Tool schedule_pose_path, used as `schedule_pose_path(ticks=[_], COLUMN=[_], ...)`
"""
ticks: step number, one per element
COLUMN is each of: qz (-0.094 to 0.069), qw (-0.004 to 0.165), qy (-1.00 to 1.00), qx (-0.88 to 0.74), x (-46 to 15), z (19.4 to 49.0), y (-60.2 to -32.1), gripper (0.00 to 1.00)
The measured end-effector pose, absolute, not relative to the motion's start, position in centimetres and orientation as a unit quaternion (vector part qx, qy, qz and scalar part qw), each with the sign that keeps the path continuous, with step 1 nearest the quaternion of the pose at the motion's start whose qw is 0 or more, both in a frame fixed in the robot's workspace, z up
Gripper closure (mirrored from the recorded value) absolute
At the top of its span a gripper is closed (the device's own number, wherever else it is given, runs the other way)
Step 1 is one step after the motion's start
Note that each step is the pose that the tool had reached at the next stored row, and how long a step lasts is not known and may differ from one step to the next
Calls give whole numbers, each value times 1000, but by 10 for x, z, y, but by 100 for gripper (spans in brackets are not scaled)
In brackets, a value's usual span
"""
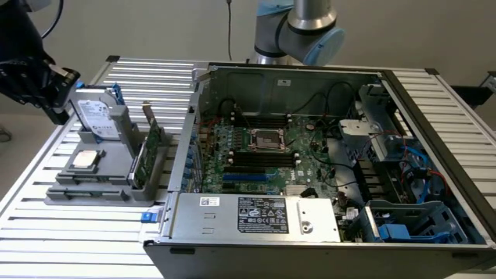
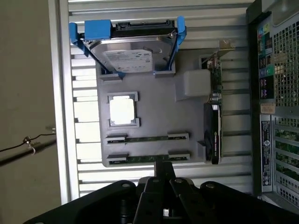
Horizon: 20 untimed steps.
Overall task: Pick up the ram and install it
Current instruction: 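Reach for the ram, then pick up the ram and move it above insertion slot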
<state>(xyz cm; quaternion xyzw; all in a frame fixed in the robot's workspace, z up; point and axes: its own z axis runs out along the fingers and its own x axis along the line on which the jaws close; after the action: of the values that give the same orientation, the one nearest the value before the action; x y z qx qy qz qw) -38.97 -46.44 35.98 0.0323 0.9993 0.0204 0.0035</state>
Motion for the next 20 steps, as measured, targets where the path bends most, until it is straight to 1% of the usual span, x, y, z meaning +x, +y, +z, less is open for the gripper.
schedule_pose_path(ticks=[6,20], qz=[6,5], qw=[4,4], qy=[1000,1000], qx=[19,18], x=[-391,-391], z=[359,359], y=[-465,-465], gripper=[89,89])
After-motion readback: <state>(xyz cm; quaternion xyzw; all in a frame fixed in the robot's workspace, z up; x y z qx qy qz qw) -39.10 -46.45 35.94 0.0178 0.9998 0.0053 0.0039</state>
